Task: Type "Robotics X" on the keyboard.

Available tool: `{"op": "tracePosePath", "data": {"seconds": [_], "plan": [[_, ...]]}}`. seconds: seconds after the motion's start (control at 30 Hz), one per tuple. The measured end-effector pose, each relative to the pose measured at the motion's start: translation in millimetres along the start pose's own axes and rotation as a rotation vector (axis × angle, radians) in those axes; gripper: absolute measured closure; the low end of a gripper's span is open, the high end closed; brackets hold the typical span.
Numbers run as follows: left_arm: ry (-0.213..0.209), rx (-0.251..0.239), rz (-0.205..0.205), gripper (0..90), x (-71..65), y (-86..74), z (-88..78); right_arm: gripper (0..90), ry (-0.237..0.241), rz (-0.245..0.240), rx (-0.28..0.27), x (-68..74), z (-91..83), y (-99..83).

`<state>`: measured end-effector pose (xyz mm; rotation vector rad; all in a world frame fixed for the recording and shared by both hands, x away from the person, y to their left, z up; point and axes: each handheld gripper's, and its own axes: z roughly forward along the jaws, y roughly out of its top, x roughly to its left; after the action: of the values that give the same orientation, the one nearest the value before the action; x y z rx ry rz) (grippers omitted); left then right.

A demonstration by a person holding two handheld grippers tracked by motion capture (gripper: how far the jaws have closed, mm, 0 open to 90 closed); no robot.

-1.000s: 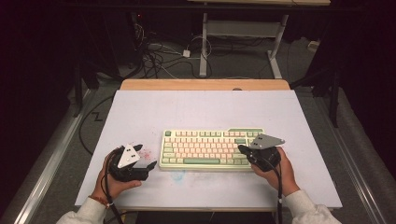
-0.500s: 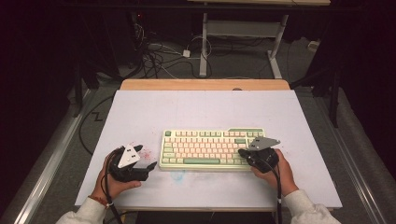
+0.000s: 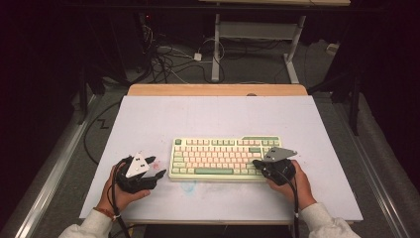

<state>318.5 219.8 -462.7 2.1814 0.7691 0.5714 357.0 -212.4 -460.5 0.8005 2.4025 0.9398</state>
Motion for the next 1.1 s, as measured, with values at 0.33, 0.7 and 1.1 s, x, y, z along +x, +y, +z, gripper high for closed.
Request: {"op": "tracePosePath", "data": {"seconds": [0.33,0.7,1.1], "plan": [[-0.084,0.031,0.03,86.2,6.7,13.0,3.9,90.0,-0.004,0.004,0.0,1.4,-0.2,-0.4],[-0.142,0.049,0.047,87.8,6.4,32.4,18.9,90.0,-0.008,0.002,-0.004,1.8,-0.1,-1.0],[-0.194,0.054,0.094,87.9,-0.5,63.4,41.0,90.0,-0.01,0.002,-0.005,1.9,-0.2,-1.3]]}}
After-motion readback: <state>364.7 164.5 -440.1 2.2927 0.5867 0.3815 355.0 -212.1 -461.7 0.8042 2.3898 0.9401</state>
